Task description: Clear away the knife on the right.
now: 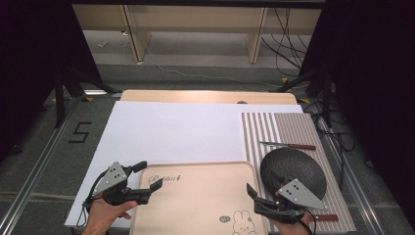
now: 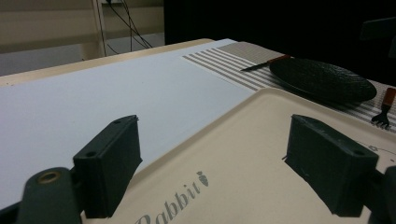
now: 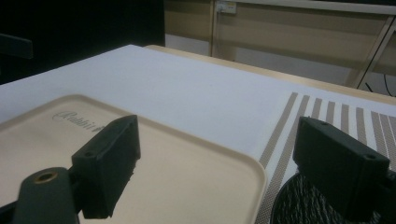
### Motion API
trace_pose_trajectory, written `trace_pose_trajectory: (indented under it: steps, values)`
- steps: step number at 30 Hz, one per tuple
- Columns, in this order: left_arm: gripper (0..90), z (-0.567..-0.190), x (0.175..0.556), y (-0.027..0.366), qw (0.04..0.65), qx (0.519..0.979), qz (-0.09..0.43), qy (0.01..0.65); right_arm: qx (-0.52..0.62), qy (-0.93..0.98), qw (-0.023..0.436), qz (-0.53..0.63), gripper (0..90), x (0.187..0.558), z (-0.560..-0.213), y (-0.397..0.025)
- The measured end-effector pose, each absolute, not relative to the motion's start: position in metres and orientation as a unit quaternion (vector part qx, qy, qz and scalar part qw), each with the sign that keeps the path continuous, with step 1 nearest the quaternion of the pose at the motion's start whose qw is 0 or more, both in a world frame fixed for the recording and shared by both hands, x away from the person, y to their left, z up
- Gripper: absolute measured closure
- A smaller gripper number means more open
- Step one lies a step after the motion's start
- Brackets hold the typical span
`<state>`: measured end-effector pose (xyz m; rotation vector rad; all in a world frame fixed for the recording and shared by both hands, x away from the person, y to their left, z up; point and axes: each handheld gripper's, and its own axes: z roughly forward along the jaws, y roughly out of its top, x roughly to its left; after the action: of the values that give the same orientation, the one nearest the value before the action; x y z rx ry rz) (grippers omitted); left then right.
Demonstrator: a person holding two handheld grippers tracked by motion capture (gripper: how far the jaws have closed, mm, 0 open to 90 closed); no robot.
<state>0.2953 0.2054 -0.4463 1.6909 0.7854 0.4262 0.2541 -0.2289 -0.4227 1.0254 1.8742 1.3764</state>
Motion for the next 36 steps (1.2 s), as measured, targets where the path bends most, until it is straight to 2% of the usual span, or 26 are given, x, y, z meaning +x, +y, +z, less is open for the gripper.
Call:
trace_pose_trajectory:
  steps: [3, 5, 6, 17, 24, 36]
  values:
    - [17.4, -0.447, 0.296, 0.205, 0.573, 0.724, 0.182, 0.337, 0.385, 0.704, 0.302, 0.514, 16.1, 0.255, -0.422, -0.231]
    - [17.4, -0.447, 0.296, 0.205, 0.573, 0.725, 0.181, 0.336, 0.388, 0.711, 0.289, 0.511, 16.2, 0.255, -0.421, -0.232]
    - [17.4, -0.447, 0.296, 0.205, 0.573, 0.725, 0.181, 0.336, 0.388, 0.705, 0.300, 0.512, 16.2, 0.256, -0.422, -0.232]
    - [17.4, -0.445, 0.296, 0.204, 0.575, 0.727, 0.175, 0.332, 0.385, 0.723, 0.281, 0.501, 17.6, 0.269, -0.414, -0.245]
    - [17.3, -0.446, 0.297, 0.203, 0.572, 0.732, 0.178, 0.325, 0.372, 0.751, 0.265, 0.477, 21.2, 0.290, -0.400, -0.262]
    - [17.1, -0.446, 0.296, 0.202, 0.565, 0.739, 0.175, 0.322, 0.366, 0.783, 0.253, 0.434, 21.0, 0.329, -0.390, -0.279]
